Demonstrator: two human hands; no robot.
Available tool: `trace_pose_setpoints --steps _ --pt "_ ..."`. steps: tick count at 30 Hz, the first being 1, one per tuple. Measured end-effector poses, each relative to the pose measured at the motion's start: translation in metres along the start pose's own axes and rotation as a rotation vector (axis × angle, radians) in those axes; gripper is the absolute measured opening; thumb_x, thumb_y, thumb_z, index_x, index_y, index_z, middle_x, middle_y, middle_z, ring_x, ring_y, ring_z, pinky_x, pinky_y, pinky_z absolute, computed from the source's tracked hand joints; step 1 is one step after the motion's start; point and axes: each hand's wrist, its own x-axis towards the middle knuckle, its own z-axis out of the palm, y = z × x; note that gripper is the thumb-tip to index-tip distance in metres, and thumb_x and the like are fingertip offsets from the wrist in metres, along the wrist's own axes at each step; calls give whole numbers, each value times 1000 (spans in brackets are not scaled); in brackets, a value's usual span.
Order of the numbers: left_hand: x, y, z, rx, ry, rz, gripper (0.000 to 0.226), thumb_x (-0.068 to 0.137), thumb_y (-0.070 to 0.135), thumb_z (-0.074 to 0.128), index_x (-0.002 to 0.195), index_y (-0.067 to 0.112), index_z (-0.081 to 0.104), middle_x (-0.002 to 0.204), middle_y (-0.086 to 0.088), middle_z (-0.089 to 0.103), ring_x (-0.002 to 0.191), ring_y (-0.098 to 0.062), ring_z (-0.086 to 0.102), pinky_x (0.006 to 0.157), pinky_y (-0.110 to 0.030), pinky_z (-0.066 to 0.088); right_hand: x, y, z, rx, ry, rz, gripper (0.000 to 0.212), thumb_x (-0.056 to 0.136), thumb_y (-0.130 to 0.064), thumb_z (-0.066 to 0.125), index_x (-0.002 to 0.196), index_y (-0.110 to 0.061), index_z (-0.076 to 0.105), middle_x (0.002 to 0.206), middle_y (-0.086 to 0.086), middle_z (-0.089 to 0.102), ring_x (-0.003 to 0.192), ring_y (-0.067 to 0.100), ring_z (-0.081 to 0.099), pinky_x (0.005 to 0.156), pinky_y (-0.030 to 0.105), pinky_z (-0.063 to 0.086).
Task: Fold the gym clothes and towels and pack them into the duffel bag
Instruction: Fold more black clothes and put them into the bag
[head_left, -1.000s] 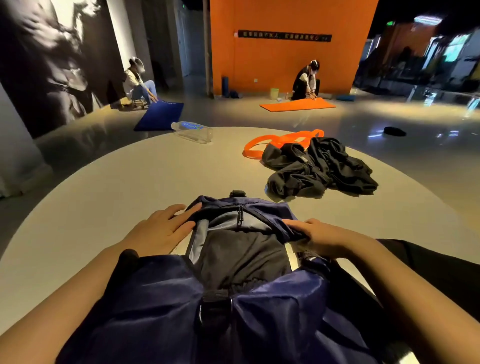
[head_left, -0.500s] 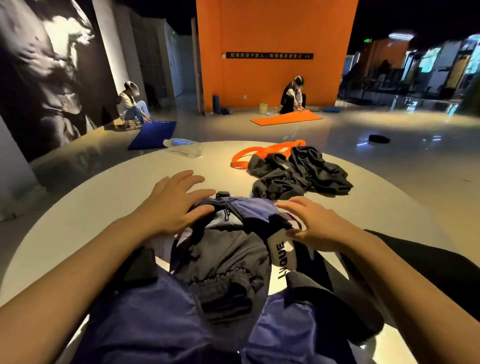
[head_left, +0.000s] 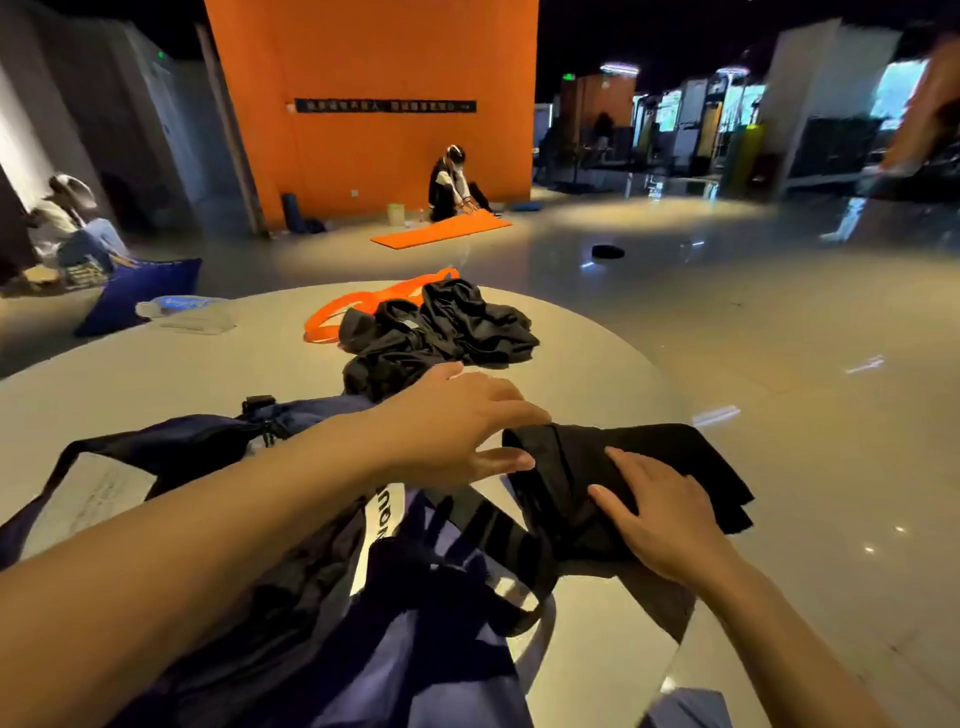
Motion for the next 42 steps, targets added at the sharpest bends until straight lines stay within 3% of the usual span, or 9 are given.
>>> trace_pose_setpoints --steps 3,6,8,12,15,18,26,31,42 --pt "42 26 12 -161 10 31 52 96 54 37 146 38 31 151 8 33 135 -14 34 111 -35 26 -16 16 -2 120 31 -106 83 75 -81 13 142 -37 35 143 -13 42 134 8 34 116 45 18" --pt "71 48 41 -305 -97 7 64 92 61 40 149 37 23 157 5 20 140 -17 25 115 -35 23 -30 30 -10 282 0 -191 36 94 -58 37 129 -50 34 136 -24 40 129 -10 28 119 40 12" --pt "78 60 66 -442 -181 -14 75 86 69 43 150 39 17 157 8 16 141 -17 24 116 -34 22 -40 40 -11 370 7 -192 32 94 -55 44 123 -56 31 130 -33 34 121 -26 19 119 35 11" --pt "70 75 97 -691 -126 -40 92 76 73 54 150 41 11 153 17 13 137 -11 31 113 -29 30 -66 55 8 602 438 77 53 85 -65 53 133 -45 41 140 -16 39 128 -2 33 107 29 31" --pt "61 85 105 -679 -76 -29 99 73 69 62 150 42 6 154 17 7 138 -11 26 112 -26 29 -82 46 25 1022 306 311 78 71 -69 60 137 -58 20 152 -4 31 132 19 40 105 43 42" --pt "56 92 107 -679 -40 -15 102 73 66 66 150 41 5 154 15 7 139 -13 24 112 -25 27 -87 35 26 1346 259 238 82 68 -65 70 130 -67 17 148 -9 35 123 19 52 92 38 54" --pt "49 105 106 -642 -10 42 108 71 63 71 152 38 3 156 10 11 138 -13 26 112 -25 27 -97 28 16 1253 358 124 94 66 -37 73 139 -58 17 123 -39 35 100 -21 52 73 10 51" --pt "50 117 103 -704 26 73 111 71 58 75 153 34 4 155 8 17 137 -10 28 110 -23 28 -105 36 -1 1260 269 104 76 68 -24 76 132 -47 44 123 -18 54 100 -4 61 74 21 55" --pt "5 81 27 -710 217 -28 86 75 74 57 147 45 20 151 18 21 135 0 28 109 -19 28 -67 -4 -70 1229 253 -42 79 57 -23 79 128 -40 50 125 -8 55 106 14 62 81 37 59"
